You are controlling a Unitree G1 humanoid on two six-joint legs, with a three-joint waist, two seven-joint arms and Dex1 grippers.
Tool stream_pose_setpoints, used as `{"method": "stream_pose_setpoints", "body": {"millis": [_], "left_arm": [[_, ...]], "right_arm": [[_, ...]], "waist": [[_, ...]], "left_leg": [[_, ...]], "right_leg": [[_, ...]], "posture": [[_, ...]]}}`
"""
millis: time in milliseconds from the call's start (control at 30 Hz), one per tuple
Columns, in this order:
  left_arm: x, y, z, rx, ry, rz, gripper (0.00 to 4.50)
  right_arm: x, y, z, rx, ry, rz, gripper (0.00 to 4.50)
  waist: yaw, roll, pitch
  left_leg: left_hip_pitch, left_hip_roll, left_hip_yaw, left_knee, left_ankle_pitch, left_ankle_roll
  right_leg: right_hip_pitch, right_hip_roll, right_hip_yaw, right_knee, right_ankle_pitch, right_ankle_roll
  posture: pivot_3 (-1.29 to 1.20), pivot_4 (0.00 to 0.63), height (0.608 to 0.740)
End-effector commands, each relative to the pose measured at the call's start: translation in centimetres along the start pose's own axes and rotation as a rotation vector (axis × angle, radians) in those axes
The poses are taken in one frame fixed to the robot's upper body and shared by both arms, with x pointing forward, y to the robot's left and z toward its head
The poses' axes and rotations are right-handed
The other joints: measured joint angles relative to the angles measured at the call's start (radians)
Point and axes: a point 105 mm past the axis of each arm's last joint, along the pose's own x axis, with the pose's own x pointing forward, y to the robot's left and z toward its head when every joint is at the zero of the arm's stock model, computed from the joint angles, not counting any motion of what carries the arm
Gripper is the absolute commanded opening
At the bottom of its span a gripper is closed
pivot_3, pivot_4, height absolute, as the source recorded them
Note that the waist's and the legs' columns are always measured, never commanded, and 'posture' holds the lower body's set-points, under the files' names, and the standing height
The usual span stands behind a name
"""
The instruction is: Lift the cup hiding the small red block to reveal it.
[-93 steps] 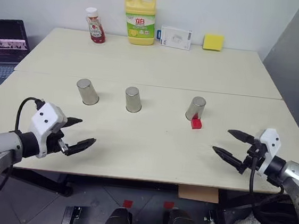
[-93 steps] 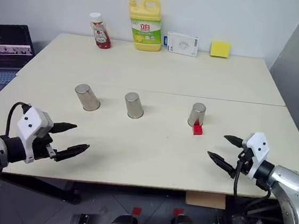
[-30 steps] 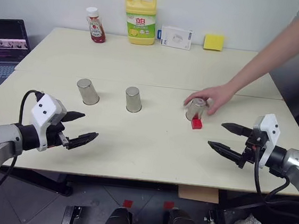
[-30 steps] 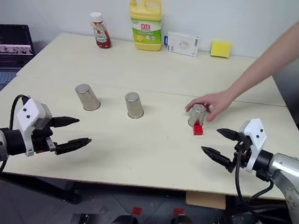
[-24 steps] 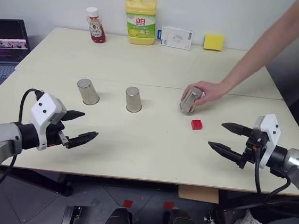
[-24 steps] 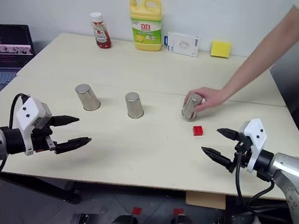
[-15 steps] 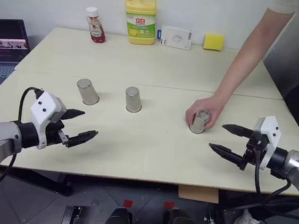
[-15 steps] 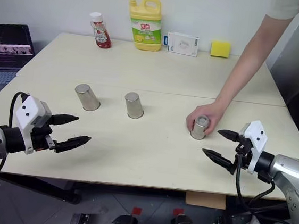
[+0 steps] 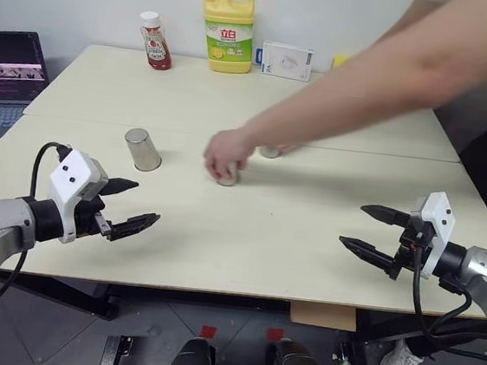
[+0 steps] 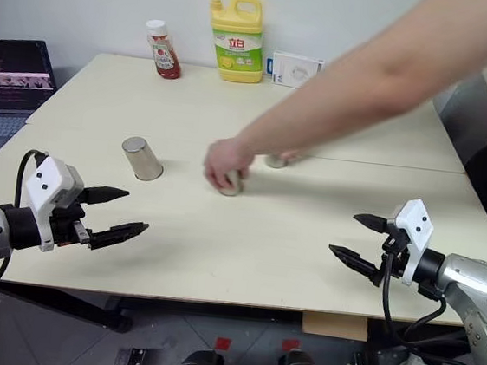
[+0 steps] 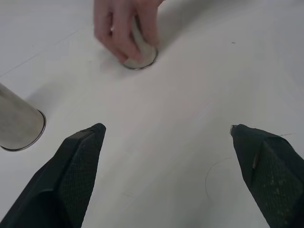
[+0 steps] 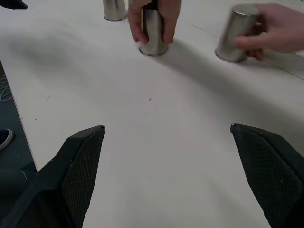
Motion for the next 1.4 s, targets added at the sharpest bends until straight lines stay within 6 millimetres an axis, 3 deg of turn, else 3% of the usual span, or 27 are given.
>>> {"method": "stream_pose_setpoints", "body": {"millis": [33,300,467,633,833,1400], "left_arm": [[-0.1,0.3,0.9,0.027,-0.022,0.002,4.5],[1.8,0.7,2.4,-0.017,-0.096,0.007,4.5],[4.6,1.0,2.8,-0.031,-0.098,0.004,4.5],[8.5,3.0,3.4,-0.012,-0.101,0.086,4.5],[12.1,4.0,3.9,-0.031,-0.11,0.095,4.5],[18.5,4.3,5.1,-0.052,-0.112,0.051,4.5]], "right_arm": [[-0.1,0.2,1.0,-0.041,-0.026,0.001,4.49],[0.0,0.8,1.8,-0.045,-0.053,0.009,4.49],[0.8,2.2,3.0,-0.035,-0.102,0.059,4.49],[1.5,4.0,3.8,-0.04,-0.104,0.128,4.49],[1.7,5.5,4.8,-0.045,-0.091,0.184,4.49],[2.2,5.4,5.7,-0.08,-0.09,0.174,4.49]], "waist": [[0.0,0.0,0.0],[0.001,0.0,0.0],[0.001,0.0,0.0],[0.002,-0.001,0.0],[0.001,-0.001,0.0],[0.002,-0.002,0.0]], "left_leg": [[0.0,0.0,0.0,0.0,0.0,0.0],[0.0,-0.001,0.0,0.0,0.0,0.0],[-0.001,0.0,0.0,0.0,0.0,0.0],[-0.001,-0.001,-0.001,0.001,0.0,0.0],[-0.004,-0.001,-0.002,0.001,0.0,0.0],[-0.005,-0.002,-0.003,0.001,0.0,0.0]], "right_leg": [[0.0,0.0,0.0,0.0,0.0,0.0],[0.0,0.0,0.0,0.0,0.0,0.0],[0.0,0.0,0.0,0.0,0.001,0.001],[0.0,0.001,-0.001,0.0,0.001,0.001],[-0.001,0.0,-0.001,0.0,0.001,0.001],[-0.001,0.0,-0.002,0.0,0.001,0.002]], "posture": [[0.0,0.15,0.74],[0.0,0.15,0.74],[0.0,0.15,0.74],[0.0,0.15,0.74],[0.0,0.15,0.74],[0.0,0.15,0.74]]}}
